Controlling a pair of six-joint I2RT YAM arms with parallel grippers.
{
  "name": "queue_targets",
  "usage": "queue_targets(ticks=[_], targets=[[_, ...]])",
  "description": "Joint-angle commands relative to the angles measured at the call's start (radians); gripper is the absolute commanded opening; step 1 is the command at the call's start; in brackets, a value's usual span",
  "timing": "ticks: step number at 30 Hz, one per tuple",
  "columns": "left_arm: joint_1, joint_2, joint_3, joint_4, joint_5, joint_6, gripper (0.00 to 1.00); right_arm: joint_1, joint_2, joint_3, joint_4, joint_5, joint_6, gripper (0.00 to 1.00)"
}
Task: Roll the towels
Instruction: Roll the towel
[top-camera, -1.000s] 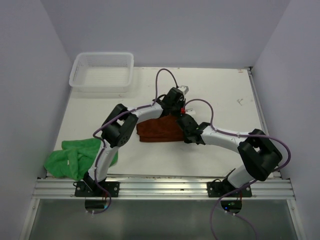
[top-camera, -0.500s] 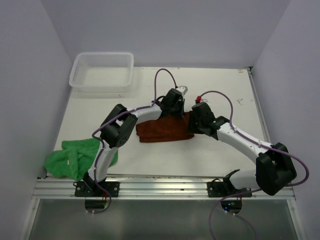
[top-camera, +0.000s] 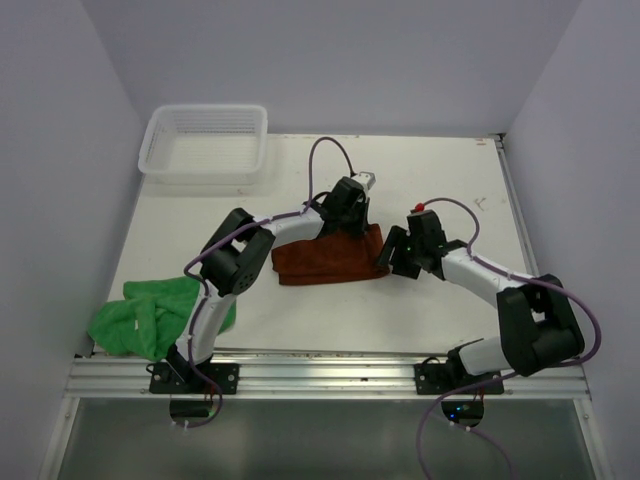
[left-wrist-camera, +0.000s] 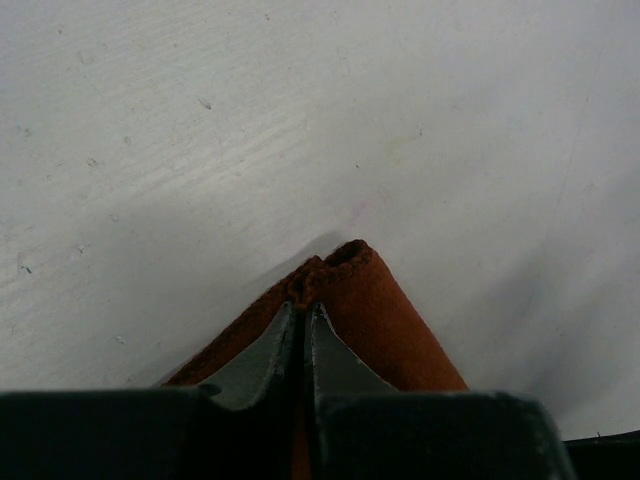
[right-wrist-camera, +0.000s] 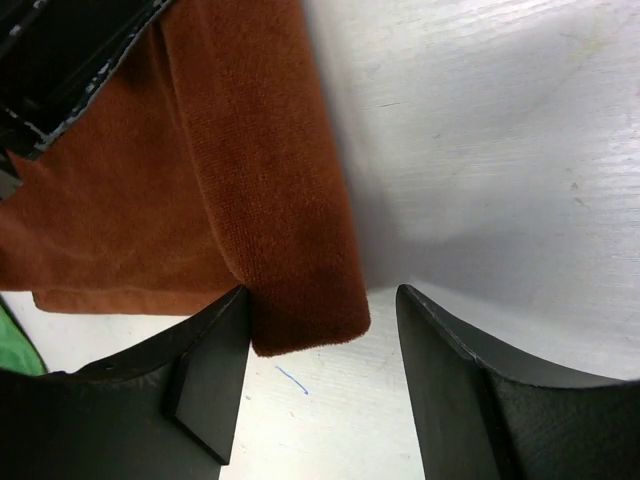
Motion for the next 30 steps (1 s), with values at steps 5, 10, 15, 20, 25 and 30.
queue_targets(ticks=[5,10,15,20,25,30], targets=[[0.002,-0.057,-0.019,0.015,-0.036,0.038,0.02,-0.058,0.0,-0.034,0.124,-0.09,0.015,0.63],[0.0,-0.053,-0.019,0.013,-0.038,0.036,0.01,-0.063,0.04,-0.052,0.181,-0.128,0.002,0.54],[0.002,-0.051,-0.019,0.012,-0.038,0.035,0.01,-0.063,0.089,-0.071,0.211,-0.139,-0.024,0.39],[0.002,-0.053,-0.02,0.01,-0.038,0.033,0.01,-0.06,0.111,-0.095,0.271,-0.156,-0.045,0.34],[0.002,-0.056,-0.016,0.007,-0.038,0.027,0.01,-0.029,0.099,-0.083,0.222,-0.047,-0.1,0.19],[0.002,-0.062,-0.009,-0.001,-0.039,0.015,0.06,0.084,0.068,-0.057,0.153,0.113,-0.151,0.0]])
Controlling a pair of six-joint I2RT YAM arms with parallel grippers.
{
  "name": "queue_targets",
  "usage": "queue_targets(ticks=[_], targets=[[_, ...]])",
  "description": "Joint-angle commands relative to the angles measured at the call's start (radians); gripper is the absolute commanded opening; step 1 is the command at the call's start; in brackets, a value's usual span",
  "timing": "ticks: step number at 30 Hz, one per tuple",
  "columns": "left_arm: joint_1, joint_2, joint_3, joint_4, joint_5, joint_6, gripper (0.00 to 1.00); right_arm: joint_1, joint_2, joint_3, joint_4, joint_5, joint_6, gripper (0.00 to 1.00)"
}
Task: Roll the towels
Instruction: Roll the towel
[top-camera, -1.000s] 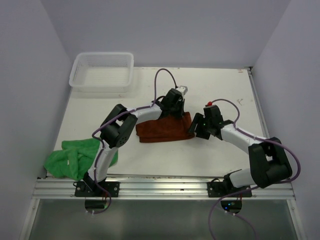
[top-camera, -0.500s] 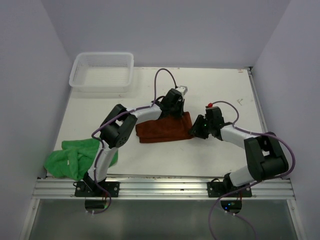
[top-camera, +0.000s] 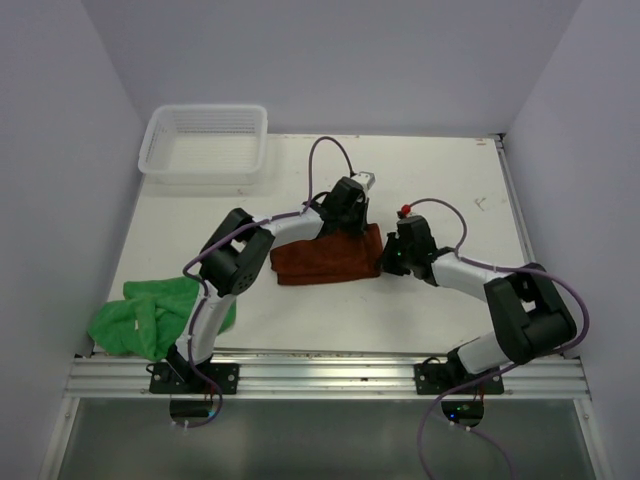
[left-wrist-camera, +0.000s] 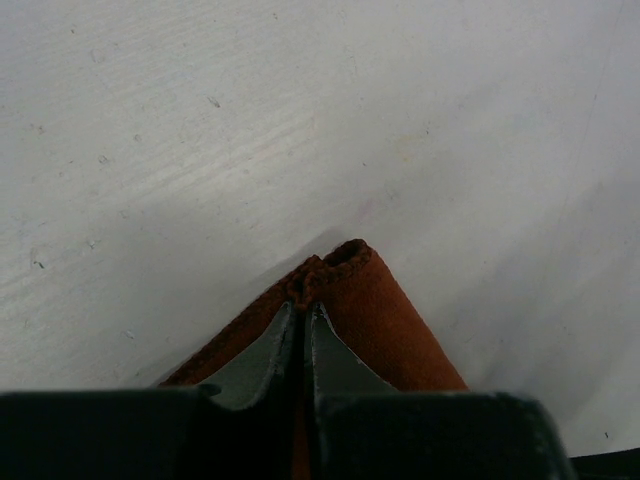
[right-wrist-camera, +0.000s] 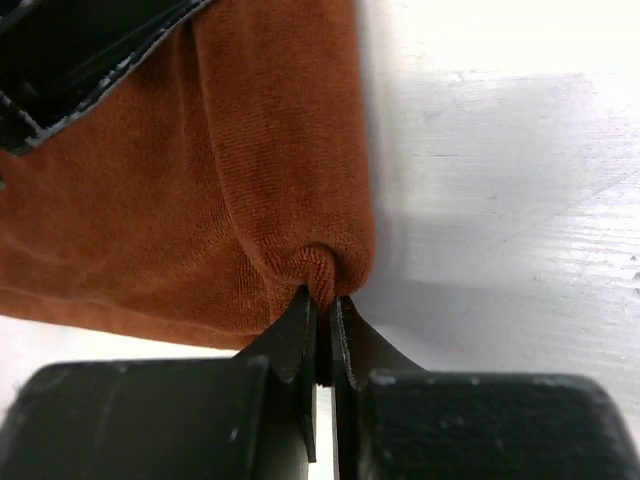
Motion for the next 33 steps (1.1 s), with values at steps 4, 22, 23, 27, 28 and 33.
queue_targets(ticks=[4,22,23,27,28,33], targets=[[0.005,-0.073,0.006,-0.01,-0.026,-0.004,0.17,0.164,-0.033,0.062,-0.141,0.338,-0.082,0.0],[0.022,-0.191,0.04,-0.053,0.107,-0.072,0.58,0.278,-0.033,0.084,-0.219,0.598,-0.09,0.0],[0.023,-0.19,0.046,-0.053,0.139,-0.082,0.59,0.278,-0.034,0.082,-0.218,0.596,-0.087,0.0],[0.014,-0.156,0.062,-0.044,0.195,-0.131,0.62,0.281,-0.04,0.078,-0.208,0.604,-0.078,0.0],[0.011,-0.151,0.063,-0.044,0.201,-0.136,0.63,0.285,-0.043,0.07,-0.205,0.613,-0.076,0.0],[0.002,-0.136,0.048,-0.039,0.216,-0.154,0.63,0.308,-0.049,0.07,-0.195,0.668,-0.075,0.0]])
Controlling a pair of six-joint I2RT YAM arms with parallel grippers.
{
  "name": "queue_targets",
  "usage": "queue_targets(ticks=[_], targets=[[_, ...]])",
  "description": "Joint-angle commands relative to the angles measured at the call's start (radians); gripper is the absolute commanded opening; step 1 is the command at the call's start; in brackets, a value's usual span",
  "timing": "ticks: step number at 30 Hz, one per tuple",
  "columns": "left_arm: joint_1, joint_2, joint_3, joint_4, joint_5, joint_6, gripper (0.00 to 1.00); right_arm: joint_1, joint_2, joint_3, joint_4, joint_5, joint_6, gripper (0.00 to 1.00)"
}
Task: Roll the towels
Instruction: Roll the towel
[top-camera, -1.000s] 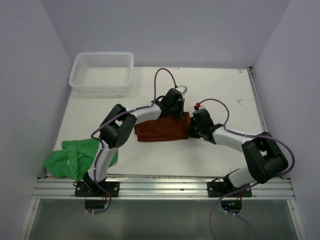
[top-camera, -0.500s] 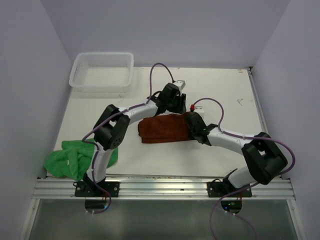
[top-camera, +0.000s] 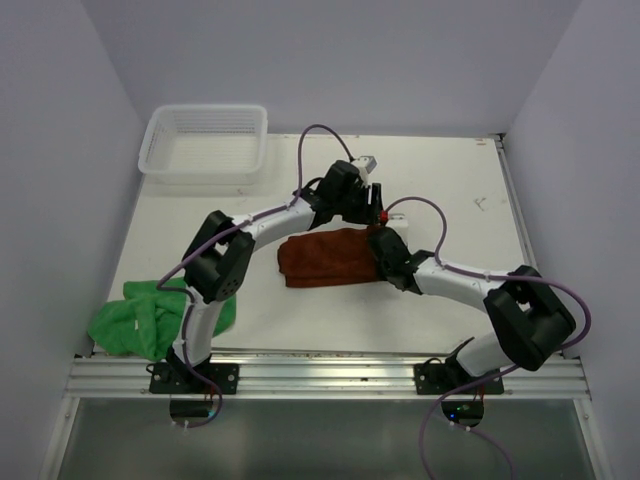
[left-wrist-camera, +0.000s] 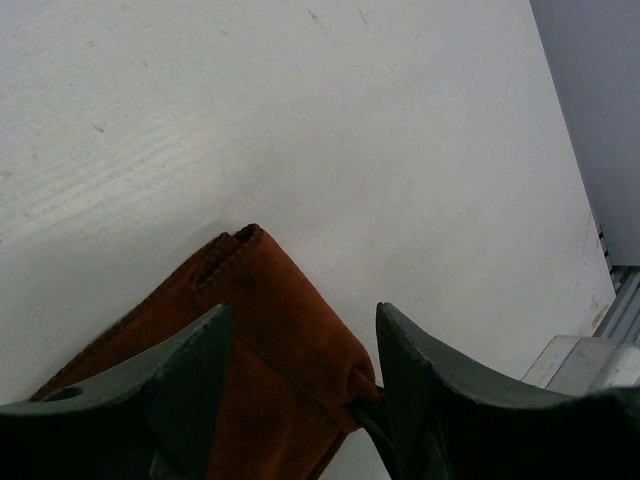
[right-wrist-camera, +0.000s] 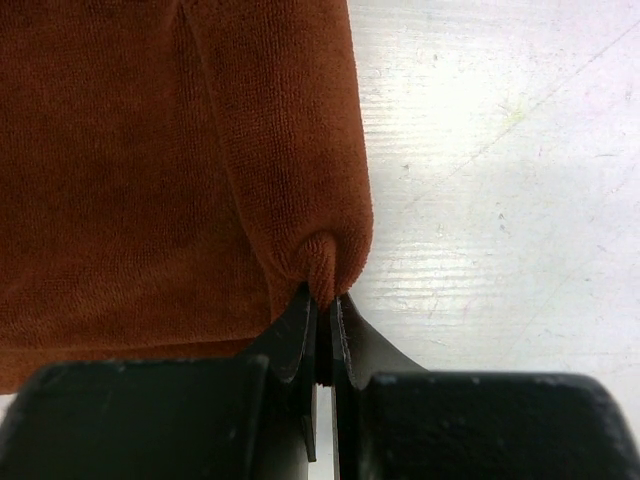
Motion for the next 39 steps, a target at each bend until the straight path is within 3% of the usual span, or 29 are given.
queue_targets(ticks=[1,21,39], targets=[[-0.006,-0.001,0.023,0.023,0.041,-0.034,0.64,0.026,-0.022,0.003,0.007,0.099,0.013,0.0],[0.1,-0.089,-0.082,0.061,0.075,-0.014,0.65,0.247,0.205,0.196,-0.181,0.458,-0.039,0.0],[0.112,-0.111,-0.084,0.056,0.142,0.053,0.63,0.365,0.53,0.412,-0.326,0.551,-0.182,0.0]])
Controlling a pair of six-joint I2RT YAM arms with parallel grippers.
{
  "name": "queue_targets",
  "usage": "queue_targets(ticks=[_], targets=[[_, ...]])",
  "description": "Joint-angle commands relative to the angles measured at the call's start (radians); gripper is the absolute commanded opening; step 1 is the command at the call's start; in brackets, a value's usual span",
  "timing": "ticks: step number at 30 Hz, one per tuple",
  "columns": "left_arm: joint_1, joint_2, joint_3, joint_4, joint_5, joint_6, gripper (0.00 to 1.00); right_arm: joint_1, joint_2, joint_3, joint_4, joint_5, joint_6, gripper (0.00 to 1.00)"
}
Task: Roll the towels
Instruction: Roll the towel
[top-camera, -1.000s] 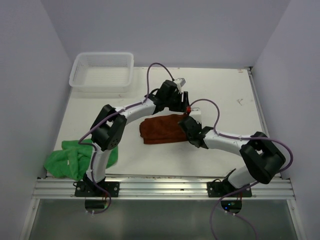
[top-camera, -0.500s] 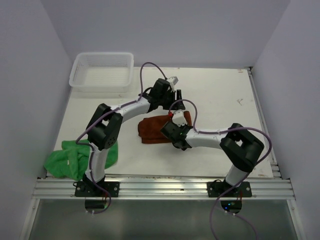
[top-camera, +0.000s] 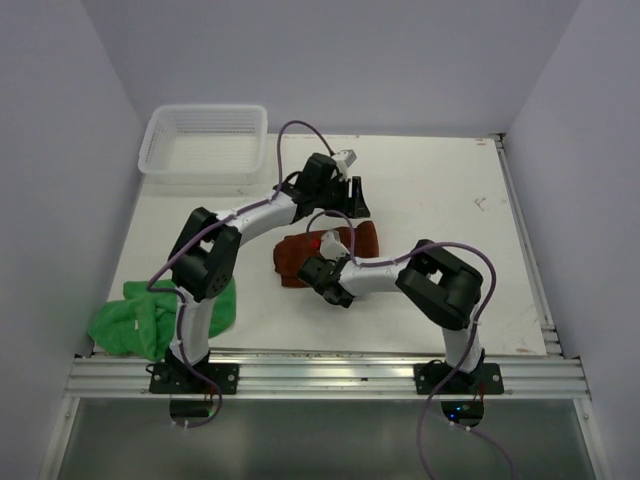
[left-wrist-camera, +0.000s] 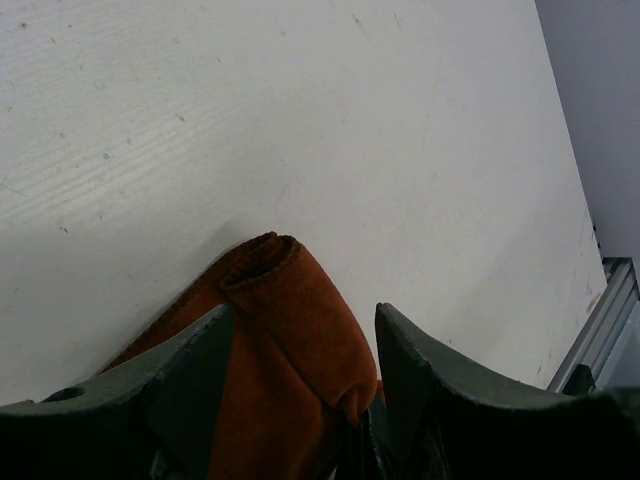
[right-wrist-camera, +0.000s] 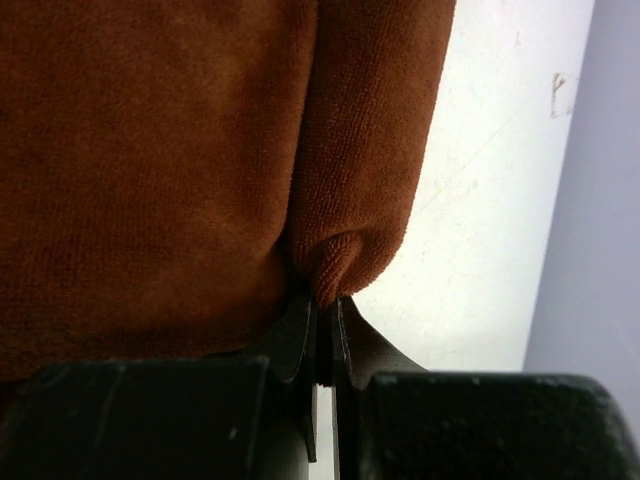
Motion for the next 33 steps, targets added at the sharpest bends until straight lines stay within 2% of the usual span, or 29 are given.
queue_targets(ticks=[1,14,19,22,33], targets=[[0.006,-0.058,-0.005,0.046,0.05,0.029,0.62,0.015,0.069,0.061,-0.017,-0.024,-0.027,0.0],[-0.019,-0.052,-0.054,0.074,0.127,0.042,0.56,0.018,0.165,0.146,-0.069,-0.087,-0.083,0.0],[-0.025,-0.052,-0.063,0.1,0.177,0.041,0.45,0.018,0.199,0.164,-0.092,-0.099,-0.081,0.0],[-0.033,-0.045,-0.063,0.138,0.203,0.044,0.43,0.018,0.217,0.178,-0.108,-0.101,-0.075,0.0],[-0.048,-0.029,-0.118,0.173,0.197,0.056,0.38,0.018,0.251,0.189,-0.111,-0.116,-0.069,0.0]])
